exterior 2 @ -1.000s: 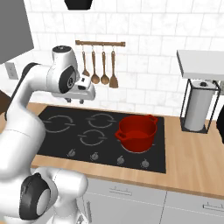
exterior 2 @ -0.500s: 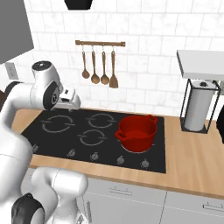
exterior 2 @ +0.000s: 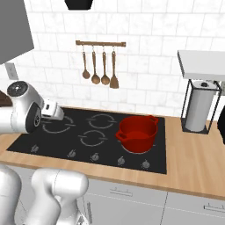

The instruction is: Pick the kettle from the counter and place it on a stove burner. Then turn the burner on.

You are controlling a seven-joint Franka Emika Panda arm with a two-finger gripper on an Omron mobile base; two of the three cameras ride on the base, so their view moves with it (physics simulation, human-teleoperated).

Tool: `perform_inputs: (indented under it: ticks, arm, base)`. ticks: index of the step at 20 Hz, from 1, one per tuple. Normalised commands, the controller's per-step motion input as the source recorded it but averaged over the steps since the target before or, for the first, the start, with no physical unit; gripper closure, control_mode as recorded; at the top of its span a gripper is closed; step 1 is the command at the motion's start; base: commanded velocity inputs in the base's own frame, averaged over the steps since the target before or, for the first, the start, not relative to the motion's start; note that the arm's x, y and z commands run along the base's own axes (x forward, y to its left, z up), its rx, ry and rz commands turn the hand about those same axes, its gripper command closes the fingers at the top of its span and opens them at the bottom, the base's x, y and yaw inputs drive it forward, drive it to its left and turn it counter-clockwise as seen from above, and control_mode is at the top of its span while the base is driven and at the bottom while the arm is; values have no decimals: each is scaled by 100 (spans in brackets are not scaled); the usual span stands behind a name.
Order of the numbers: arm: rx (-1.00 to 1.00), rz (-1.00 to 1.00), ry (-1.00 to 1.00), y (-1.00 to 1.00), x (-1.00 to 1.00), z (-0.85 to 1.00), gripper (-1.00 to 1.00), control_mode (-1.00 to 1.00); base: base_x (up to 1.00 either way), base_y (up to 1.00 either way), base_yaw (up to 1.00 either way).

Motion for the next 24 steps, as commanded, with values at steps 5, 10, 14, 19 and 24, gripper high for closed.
perform_inputs:
  ticks: [5,10,14,19,24]
  arm:
    - [11,0,-4,73,-35,0,-100,-100]
    - [2,1,14,90,-12,9,-100,-100]
    - [0,5,13,88,-9,3,-100,-100]
    - [0,9,15,82,0,0,-100,-100]
    - [-9,13,12,79,0,0,-100,-100]
  base:
    - [0,0,0]
    - [0,0,0]
    - [0,0,0]
    - [0,0,0]
    - [0,0,0]
